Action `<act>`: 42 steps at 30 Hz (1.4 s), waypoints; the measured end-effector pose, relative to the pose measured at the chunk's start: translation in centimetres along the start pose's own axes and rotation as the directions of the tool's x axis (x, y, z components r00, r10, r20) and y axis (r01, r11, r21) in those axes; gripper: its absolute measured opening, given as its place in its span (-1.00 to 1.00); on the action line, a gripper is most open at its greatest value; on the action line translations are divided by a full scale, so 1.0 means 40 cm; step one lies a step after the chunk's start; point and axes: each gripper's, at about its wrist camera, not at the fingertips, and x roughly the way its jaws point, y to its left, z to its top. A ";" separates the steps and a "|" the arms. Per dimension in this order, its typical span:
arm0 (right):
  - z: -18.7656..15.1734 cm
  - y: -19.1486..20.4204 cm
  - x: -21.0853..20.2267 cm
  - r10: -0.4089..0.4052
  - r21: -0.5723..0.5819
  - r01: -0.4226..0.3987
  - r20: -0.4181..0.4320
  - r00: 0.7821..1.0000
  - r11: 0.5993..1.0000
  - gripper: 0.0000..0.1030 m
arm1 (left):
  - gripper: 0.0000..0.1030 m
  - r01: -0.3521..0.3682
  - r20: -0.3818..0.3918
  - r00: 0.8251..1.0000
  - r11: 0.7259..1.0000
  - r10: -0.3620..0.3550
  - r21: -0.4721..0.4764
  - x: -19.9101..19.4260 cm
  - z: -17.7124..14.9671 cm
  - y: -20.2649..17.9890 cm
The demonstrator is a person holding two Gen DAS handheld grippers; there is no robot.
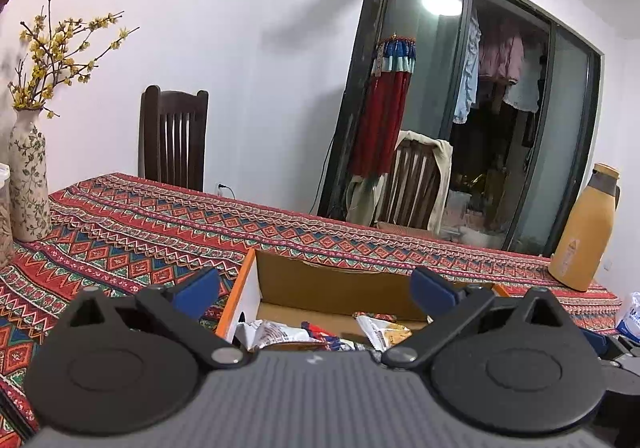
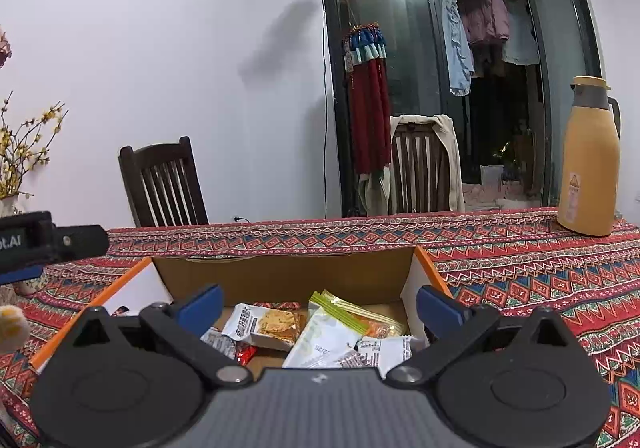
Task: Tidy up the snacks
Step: 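Carry both white packets over the box and open both tools to drop them, then withdraw both open tools from the box toward the snack pile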
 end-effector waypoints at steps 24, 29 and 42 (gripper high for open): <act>0.009 -0.020 -0.099 -0.030 -0.013 0.032 0.082 0.996 0.999 1.00 | 1.00 0.034 0.018 0.999 0.999 -0.034 0.018 -0.074 -0.007 -0.003; -0.012 -0.020 -0.148 -0.022 -0.056 0.026 0.072 0.997 0.998 1.00 | 1.00 0.063 0.013 0.998 0.997 -0.063 0.041 -0.130 -0.015 -0.003; -0.153 -0.075 -0.249 -0.063 -0.084 0.058 -0.060 0.996 0.995 1.00 | 1.00 0.006 -0.124 0.992 0.996 0.006 0.092 -0.188 -0.116 0.083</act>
